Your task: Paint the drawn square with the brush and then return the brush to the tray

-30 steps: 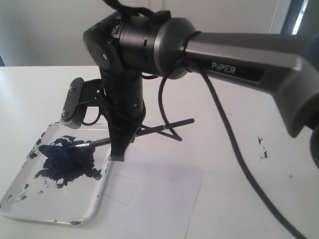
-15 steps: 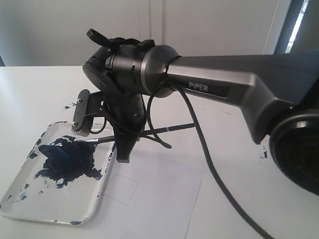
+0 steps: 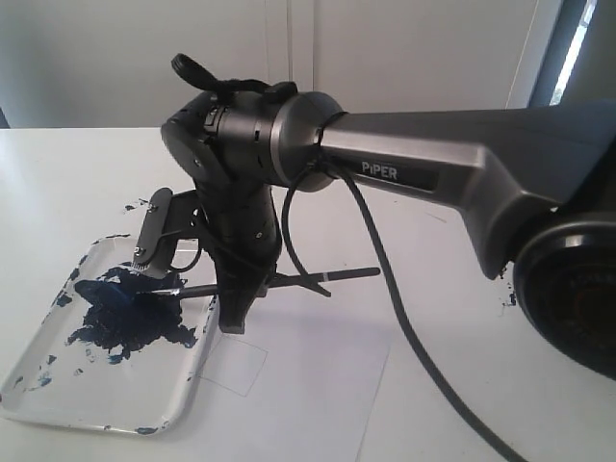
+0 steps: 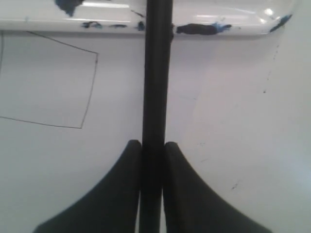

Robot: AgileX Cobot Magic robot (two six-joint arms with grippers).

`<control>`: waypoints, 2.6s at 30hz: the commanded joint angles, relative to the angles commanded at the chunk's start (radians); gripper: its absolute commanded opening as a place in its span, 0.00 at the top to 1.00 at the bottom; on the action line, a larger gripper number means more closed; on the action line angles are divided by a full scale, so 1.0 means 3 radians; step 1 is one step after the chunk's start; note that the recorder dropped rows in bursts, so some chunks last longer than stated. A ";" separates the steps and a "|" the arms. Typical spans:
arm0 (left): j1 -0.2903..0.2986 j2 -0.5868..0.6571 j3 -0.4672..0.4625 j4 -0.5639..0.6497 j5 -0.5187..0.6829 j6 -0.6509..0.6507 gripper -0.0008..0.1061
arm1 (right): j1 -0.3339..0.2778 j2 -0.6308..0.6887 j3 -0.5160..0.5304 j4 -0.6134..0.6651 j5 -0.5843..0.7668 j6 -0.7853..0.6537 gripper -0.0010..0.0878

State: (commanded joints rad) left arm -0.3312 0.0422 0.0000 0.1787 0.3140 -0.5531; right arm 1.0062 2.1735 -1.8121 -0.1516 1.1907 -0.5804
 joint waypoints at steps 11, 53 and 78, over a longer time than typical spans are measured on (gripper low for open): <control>0.0000 0.0000 0.0000 0.0000 0.0000 0.0000 0.96 | 0.0000 0.0000 0.0000 -0.0511 -0.0155 0.0305 0.99; 0.0000 0.0000 0.0000 0.0006 0.0000 0.0040 0.96 | 0.0134 0.0095 0.0000 -0.1005 -0.0041 0.0774 0.99; 0.0000 0.0000 0.0000 0.0006 0.0000 0.0123 0.96 | 0.0297 0.0099 0.0000 -0.0695 0.0101 0.0347 0.99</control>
State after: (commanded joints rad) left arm -0.3312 0.0422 0.0000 0.1806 0.3140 -0.5164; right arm 1.0952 2.2033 -1.8121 -0.3600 1.2211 -0.4764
